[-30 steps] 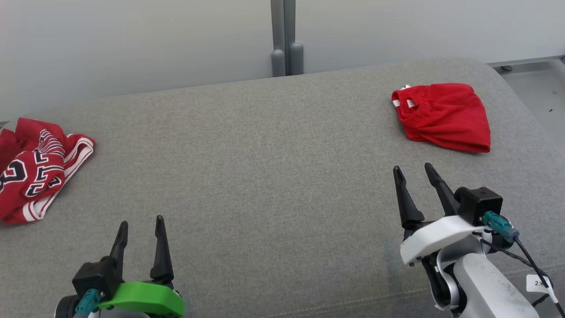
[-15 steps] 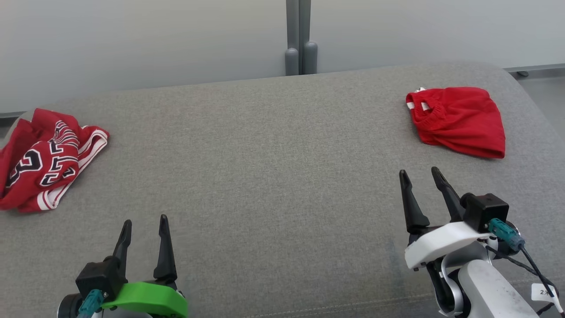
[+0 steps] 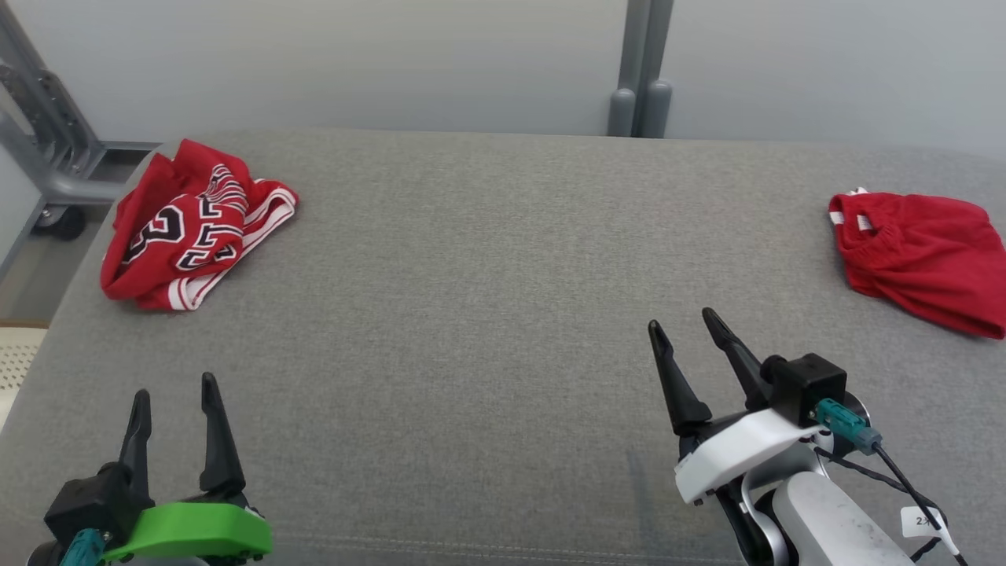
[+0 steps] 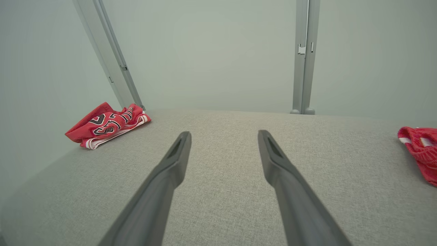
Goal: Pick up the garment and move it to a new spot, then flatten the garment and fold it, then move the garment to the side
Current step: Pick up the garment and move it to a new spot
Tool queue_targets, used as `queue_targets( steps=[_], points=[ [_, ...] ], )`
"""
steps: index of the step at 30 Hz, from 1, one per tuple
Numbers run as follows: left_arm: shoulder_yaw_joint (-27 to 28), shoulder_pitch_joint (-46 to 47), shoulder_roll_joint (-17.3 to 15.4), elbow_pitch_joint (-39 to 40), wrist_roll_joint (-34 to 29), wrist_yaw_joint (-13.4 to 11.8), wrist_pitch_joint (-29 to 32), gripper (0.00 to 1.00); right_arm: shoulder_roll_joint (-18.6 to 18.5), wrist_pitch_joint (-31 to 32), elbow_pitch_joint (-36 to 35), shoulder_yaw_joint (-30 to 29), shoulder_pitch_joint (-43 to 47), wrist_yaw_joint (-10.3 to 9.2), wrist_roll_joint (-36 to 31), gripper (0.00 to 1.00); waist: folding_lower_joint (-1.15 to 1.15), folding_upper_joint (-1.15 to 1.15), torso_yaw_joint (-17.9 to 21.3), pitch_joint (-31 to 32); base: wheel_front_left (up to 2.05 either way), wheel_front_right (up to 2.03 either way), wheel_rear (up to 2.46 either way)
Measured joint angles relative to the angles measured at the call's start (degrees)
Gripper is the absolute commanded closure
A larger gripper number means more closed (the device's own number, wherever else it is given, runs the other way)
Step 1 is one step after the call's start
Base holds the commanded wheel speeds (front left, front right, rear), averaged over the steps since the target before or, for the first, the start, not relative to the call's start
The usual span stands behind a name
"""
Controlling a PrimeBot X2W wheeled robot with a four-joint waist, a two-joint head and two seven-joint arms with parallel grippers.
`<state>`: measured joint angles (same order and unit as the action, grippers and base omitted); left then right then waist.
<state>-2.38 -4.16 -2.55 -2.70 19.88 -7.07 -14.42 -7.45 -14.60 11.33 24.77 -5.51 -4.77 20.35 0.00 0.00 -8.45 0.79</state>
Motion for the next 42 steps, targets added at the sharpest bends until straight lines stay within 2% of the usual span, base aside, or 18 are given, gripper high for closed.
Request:
queue_targets(
  steps=[4, 8, 13, 18, 27, 42],
  points=[
    [2.47, -2.14, -0.01, 1.09, 0.02, 0.00, 0.00, 0.00, 0.47, 0.00, 0.83, 1.43, -0.70, 1.29, -0.24, 0.00, 0.00, 0.00, -3.12, 0.10, 0.00, 0.00, 0.00],
    [2.72, -3.26, -0.01, 1.33, 0.10, 0.00, 0.00, 0.00, 0.69, 0.00, 1.32, 1.52, -1.42, 1.72, -0.24, 0.00, 0.00, 0.00, -6.31, 0.24, 0.00, 0.00, 0.00],
    [1.49, -3.48, -0.02, 1.72, 0.20, 0.00, 0.00, 0.00, 0.66, 0.00, 1.38, 0.46, -1.57, 1.62, -0.25, 0.00, 0.00, 0.00, -10.36, 0.30, 0.00, 0.00, 0.00],
    [-1.40, -3.46, 0.00, 1.58, 0.45, 0.00, 0.00, 0.00, 0.01, 0.00, 1.27, -1.81, -1.58, 0.65, -0.37, 0.00, 0.00, 0.00, -14.42, 0.06, 0.00, 0.00, 0.00],
    [-1.90, -3.46, -0.04, 1.14, 0.63, -0.01, 0.00, 0.00, 0.19, 0.00, 1.25, -2.27, -1.57, 0.58, -0.96, 0.00, 0.00, 0.00, -20.17, -0.12, 0.00, 0.00, 0.00],
    [-6.32, -0.77, -0.04, -0.23, 1.02, -0.01, 0.00, 0.00, -1.02, 0.03, -0.52, -2.72, -1.62, 0.04, -3.24, 0.00, 0.00, 0.00, -20.90, -2.68, 0.00, 0.00, 0.00]
  ],
)
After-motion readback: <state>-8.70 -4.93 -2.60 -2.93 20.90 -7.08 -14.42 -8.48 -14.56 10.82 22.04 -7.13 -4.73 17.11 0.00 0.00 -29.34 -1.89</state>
